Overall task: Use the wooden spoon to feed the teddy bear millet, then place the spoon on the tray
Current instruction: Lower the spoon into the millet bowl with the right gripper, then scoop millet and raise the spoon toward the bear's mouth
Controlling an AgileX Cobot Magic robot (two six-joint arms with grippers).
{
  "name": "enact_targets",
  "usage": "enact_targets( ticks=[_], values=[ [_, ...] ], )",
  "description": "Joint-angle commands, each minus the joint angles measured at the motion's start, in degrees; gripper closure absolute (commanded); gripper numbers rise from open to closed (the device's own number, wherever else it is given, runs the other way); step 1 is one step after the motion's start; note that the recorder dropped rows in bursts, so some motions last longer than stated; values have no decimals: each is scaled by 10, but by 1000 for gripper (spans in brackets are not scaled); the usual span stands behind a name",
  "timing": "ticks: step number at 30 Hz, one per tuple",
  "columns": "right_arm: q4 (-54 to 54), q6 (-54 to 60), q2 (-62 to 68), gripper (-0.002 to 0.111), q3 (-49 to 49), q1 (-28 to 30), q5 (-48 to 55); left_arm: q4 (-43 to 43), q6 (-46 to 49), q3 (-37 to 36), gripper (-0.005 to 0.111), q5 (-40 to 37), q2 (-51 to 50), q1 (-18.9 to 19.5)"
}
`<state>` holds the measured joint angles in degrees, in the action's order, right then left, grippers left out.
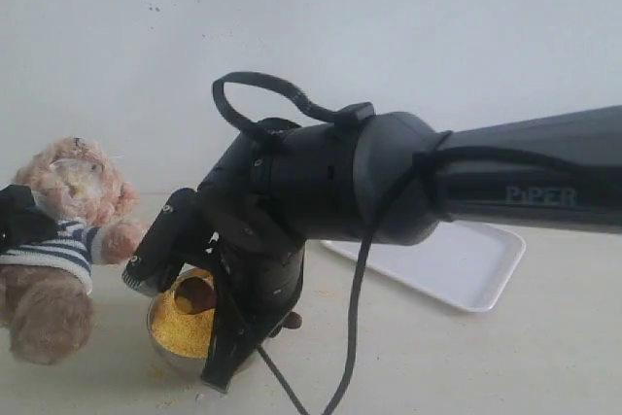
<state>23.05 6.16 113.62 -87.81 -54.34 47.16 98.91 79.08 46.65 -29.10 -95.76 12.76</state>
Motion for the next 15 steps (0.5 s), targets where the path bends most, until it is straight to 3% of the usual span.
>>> enact_targets(
  ticks=[1,7,15],
  values=[
    [-18,0,-21,108,-2,11,-4,10,3,3,103,-13,0,1],
    [-65,5,-35,108,-2,25,-5,10,3,3,103,-18,0,1],
    [-308,112,-58,108,-3,116,16,2,0,-13,103,-64,0,1]
  ],
)
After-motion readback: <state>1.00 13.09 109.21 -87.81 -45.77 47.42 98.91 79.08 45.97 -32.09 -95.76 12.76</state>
